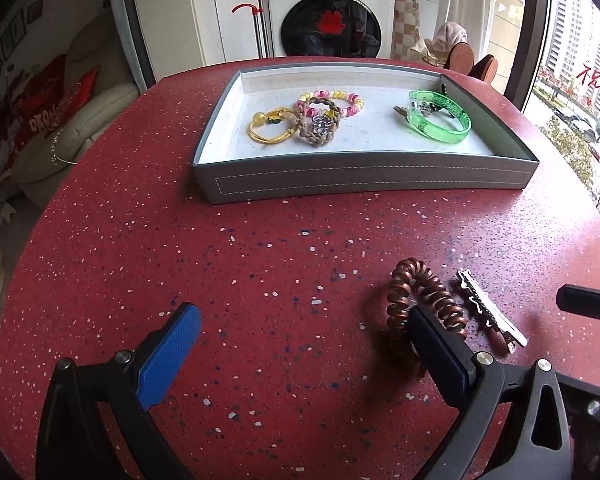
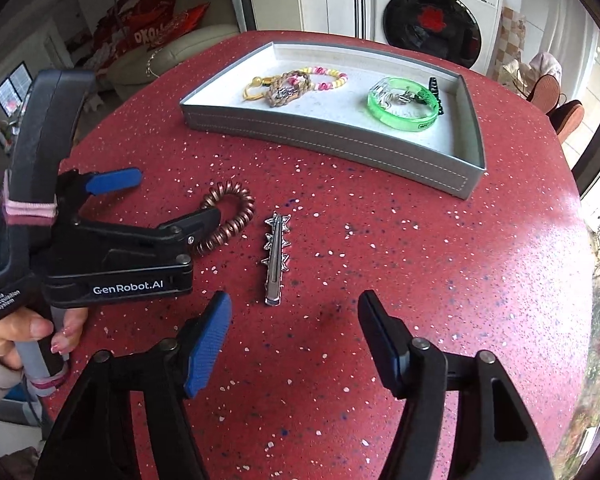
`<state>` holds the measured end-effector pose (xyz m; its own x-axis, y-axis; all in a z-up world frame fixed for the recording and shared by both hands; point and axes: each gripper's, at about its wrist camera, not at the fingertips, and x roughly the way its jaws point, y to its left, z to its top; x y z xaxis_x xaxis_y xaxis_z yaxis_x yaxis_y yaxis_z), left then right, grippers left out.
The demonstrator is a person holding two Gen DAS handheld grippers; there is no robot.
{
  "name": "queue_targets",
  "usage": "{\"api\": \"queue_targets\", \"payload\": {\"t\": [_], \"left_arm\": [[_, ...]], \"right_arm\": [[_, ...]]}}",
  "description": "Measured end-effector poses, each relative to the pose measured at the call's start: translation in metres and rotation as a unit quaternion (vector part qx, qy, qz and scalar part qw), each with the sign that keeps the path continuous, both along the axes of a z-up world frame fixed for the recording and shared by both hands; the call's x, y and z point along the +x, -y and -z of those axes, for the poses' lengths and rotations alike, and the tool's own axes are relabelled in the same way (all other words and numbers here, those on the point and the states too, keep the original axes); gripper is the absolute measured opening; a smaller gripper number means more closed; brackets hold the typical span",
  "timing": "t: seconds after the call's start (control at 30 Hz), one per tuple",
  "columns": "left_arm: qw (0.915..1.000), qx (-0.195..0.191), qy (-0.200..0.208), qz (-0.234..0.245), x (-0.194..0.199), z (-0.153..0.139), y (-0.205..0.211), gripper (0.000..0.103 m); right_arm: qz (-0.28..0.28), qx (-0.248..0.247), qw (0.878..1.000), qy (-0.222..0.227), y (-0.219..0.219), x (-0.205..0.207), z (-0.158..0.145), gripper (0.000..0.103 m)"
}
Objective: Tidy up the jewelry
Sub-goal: 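Grasp the brown coil hair tie with the left tool while the right tool grasps the silver spiked clip, then carry the coil hair tie with the left tool while the right tool carries the spiked clip to the tray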
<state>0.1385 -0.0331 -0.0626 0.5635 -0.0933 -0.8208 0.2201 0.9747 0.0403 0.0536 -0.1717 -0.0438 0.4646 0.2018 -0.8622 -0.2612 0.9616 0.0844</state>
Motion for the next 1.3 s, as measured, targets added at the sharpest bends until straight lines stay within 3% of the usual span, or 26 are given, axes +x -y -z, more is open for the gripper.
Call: {"api": "queue_targets", "payload": {"t": [0.27,0.5,0.7,0.87,0.9,1.3], "left_arm": [[1.0000,0.005,0.001,0.000,0.002,0.001,0.000,0.103],[1.0000,-0.005,0.001,0.003,-0.001,-0.002,0.002,0.100],[0.9997,-0.009,0.002,0.024,-0.006,-0.006,0.012,0.070],[0.9984,-0.017,-0.001,0.054,-0.009,-0.008,0.022,0.032],[0.9981,-0.016,-0.001,0.060,-0.010,-0.008,0.025,0.029],[0.9970,-0.034,0.007,0.069,-0.016,-0.016,0.023,0.029]], "right_arm": [[-0.004,-0.017,1.000,0.009,-0.010,0.010,0.006,0.043],[-0.014,-0.028,0.999,0.015,-0.018,0.009,0.006,0.014],[-0.010,-0.023,1.000,0.014,-0.013,0.009,0.006,0.011],[-0.008,-0.018,1.000,0.017,-0.009,0.010,0.002,0.011],[-0.007,-0.016,1.000,0.017,-0.008,0.010,0.001,0.011],[0.005,0.012,1.000,0.016,0.007,0.009,-0.008,0.011]]}}
